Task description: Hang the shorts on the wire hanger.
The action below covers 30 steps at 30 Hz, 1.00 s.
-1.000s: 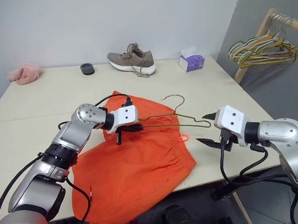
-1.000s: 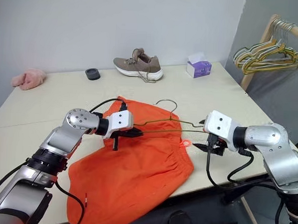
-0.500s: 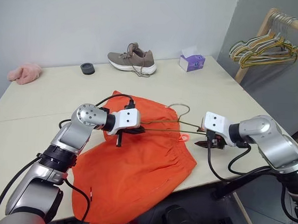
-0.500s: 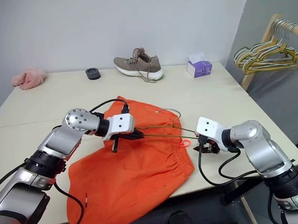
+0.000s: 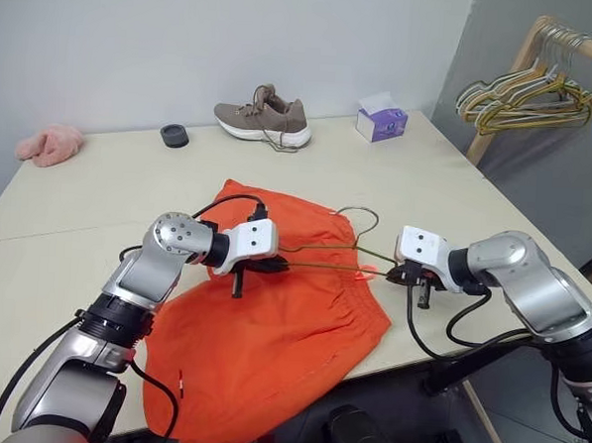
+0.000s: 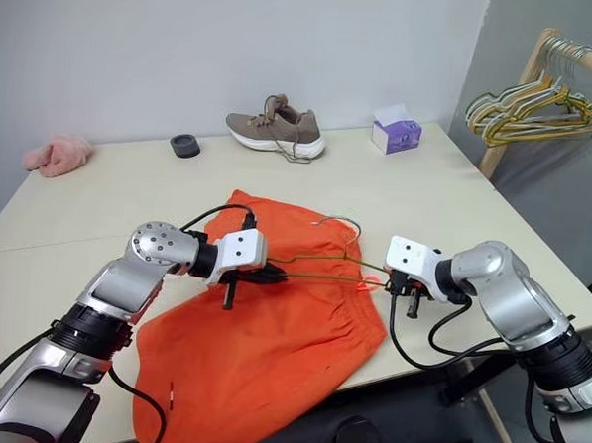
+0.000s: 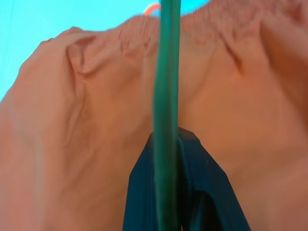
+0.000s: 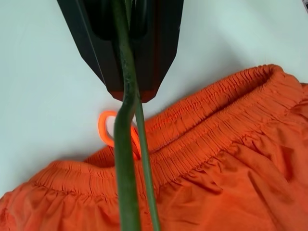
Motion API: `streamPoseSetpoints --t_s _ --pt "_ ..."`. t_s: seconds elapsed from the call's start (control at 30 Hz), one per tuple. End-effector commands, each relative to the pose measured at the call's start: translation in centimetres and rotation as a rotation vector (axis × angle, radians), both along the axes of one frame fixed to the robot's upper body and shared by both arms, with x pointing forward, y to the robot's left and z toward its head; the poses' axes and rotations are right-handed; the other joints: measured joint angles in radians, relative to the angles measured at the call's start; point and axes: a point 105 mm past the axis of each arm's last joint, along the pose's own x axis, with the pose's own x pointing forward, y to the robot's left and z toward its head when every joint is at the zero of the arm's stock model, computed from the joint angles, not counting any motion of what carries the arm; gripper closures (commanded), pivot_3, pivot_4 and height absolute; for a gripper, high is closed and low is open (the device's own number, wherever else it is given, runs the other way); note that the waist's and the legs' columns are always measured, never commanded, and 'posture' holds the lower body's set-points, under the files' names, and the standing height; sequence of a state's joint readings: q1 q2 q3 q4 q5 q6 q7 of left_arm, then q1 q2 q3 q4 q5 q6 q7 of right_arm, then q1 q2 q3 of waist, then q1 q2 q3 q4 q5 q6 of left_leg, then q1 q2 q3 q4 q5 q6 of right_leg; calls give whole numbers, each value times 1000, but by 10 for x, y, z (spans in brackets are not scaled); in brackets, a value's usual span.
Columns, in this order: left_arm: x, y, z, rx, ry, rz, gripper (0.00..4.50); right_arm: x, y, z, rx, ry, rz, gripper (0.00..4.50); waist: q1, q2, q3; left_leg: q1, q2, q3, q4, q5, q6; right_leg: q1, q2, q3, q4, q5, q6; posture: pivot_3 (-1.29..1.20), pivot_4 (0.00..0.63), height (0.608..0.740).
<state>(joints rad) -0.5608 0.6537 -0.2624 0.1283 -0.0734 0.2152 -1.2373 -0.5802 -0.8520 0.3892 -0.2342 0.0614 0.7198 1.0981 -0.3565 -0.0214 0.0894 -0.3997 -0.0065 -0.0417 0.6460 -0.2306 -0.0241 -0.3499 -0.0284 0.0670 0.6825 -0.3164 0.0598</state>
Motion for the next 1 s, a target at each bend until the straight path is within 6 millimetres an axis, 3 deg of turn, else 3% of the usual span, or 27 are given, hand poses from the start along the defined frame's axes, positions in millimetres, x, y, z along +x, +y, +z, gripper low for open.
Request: streamPoseSetpoints --t_s 0.03,0.17,0.37,0.5,0.6,0.87,1.0 --pt "-2 -11 31 -194 17 -3 4500 -5 2 11 22 -17 27 4460 1 0 0 0 0 0 0 0 0 0 0 0 0 0 0 -321 51 740" --pt "2 -5 37 -263 42 33 3502 -10 -6 14 22 -13 14 4500 2 0 0 0 0 0 0 0 0 0 0 -1 0 0 0 -328 53 740" --pt "21 13 50 -341 18 153 1637 -17 -23 15 50 34 -78 4500 6 0 0 0 0 0 1 0 0 1 0 -1 0 0 0 -340 56 740" --pt "34 35 50 -342 5 256 1637 -24 -48 9 65 81 -191 4500 8 0 0 0 0 -1 1 0 0 1 0 -1 0 0 0 -346 57 740" --pt "34 45 42 -324 27 278 1637 -33 -68 2 105 141 -307 4500 7 0 0 0 0 0 0 0 0 1 0 -1 0 0 0 -350 57 740" --pt "18 44 18 -235 43 211 1637 -62 -105 -22 167 296 -563 4500 11 0 0 0 0 0 1 0 0 1 0 -1 0 0 0 -363 59 740" --pt "12 40 12 -204 42 177 1637 -77 -108 -30 175 362 -599 4500 12 0 0 1 0 2 1 0 0 1 4 1 0 -2 4 -369 63 740"
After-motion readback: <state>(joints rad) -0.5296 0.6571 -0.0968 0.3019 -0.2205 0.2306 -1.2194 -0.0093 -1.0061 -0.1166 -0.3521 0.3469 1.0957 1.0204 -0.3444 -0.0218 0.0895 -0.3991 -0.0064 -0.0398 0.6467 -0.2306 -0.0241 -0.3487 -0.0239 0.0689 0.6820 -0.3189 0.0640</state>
